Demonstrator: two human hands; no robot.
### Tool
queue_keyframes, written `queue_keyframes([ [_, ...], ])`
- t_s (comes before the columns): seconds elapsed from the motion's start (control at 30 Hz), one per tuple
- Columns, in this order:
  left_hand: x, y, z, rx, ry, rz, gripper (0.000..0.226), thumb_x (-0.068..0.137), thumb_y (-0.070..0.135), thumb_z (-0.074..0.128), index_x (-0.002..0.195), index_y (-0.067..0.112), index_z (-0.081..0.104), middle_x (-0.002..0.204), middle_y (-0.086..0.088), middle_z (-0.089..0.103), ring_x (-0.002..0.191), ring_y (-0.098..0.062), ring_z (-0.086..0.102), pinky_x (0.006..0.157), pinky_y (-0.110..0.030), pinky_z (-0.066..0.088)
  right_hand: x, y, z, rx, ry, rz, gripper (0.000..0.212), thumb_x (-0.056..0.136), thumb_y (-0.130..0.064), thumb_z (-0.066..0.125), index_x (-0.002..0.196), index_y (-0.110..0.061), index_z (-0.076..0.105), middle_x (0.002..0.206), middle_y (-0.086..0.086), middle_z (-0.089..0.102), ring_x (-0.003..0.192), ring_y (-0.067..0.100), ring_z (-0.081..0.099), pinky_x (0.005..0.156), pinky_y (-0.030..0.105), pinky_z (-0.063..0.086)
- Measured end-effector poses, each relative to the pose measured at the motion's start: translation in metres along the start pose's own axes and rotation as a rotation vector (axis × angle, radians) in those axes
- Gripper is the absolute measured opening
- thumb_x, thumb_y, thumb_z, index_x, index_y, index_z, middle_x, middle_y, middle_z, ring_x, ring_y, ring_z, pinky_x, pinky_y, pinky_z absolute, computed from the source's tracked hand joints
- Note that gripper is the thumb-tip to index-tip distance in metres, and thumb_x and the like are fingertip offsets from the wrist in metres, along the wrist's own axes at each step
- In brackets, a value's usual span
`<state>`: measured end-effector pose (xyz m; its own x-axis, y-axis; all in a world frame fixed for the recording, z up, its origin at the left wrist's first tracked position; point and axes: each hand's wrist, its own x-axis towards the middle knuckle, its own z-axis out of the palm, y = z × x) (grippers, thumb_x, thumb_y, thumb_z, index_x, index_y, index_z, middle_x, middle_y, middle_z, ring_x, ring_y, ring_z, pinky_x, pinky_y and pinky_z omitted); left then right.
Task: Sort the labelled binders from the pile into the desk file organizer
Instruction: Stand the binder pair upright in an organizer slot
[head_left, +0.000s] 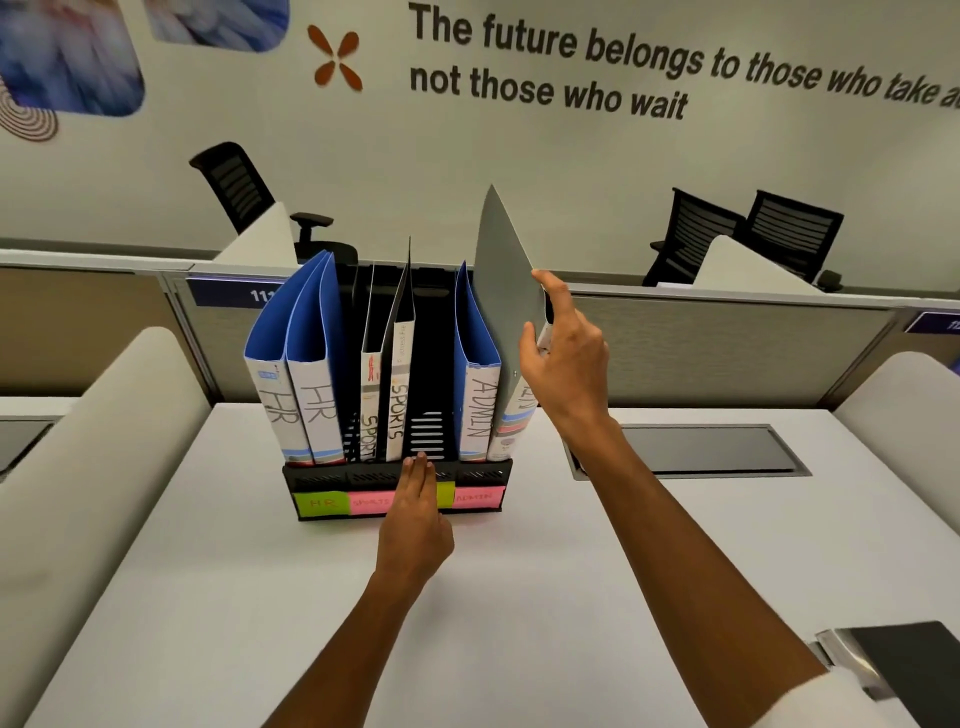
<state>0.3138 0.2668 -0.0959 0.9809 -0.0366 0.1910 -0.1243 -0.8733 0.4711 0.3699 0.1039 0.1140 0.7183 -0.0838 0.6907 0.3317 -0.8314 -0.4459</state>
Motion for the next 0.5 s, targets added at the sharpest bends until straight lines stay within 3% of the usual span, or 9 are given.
queue_keyframes([
  [0.07,0.0,0.0,-0.001,-0.011,-0.005,-0.001,0.071,0.092,0.011,0.048,0.154,0.006,0.013,0.164,-0.005,0.005,0.151,-0.018,-0.003,0.122,-0.029,0.019,0.002,-0.005,0.002,-0.033,-0.001,-0.014,0.054,0.089,-0.012,0.062,0.14,-0.022,0.047,0.077,0.003,0.063,0.065,0.013,0.055,0.068,0.023,0.049],
  [0.17,0.0,0.0,-0.002,-0.022,-0.006,-0.009,0.072,0.091,0.01,0.048,0.154,0.006,0.012,0.164,-0.004,0.005,0.151,-0.018,-0.004,0.121,-0.029,0.023,0.011,-0.009,0.004,-0.051,-0.014,-0.002,0.052,0.089,-0.012,0.06,0.139,-0.022,0.05,0.093,0.007,0.071,0.081,0.022,0.066,0.077,0.033,0.055],
  [0.37,0.0,0.0,0.002,-0.017,0.002,-0.018,0.073,0.091,0.01,0.049,0.154,0.005,0.013,0.164,-0.004,0.005,0.151,-0.017,-0.004,0.121,-0.027,0.02,0.039,-0.011,0.011,-0.139,-0.143,0.062,0.061,0.09,-0.014,0.057,0.148,-0.023,0.036,0.091,0.012,0.069,0.087,0.029,0.064,0.079,0.039,0.054],
  [0.5,0.001,0.0,0.003,-0.021,0.012,-0.019,0.073,0.091,0.01,0.05,0.154,0.005,0.013,0.164,-0.004,0.005,0.151,-0.017,-0.004,0.12,-0.024,0.018,0.046,-0.01,0.017,-0.116,-0.168,0.071,0.061,0.09,-0.016,0.059,0.147,-0.024,0.038,0.107,0.012,0.069,0.097,0.032,0.064,0.085,0.04,0.053],
])
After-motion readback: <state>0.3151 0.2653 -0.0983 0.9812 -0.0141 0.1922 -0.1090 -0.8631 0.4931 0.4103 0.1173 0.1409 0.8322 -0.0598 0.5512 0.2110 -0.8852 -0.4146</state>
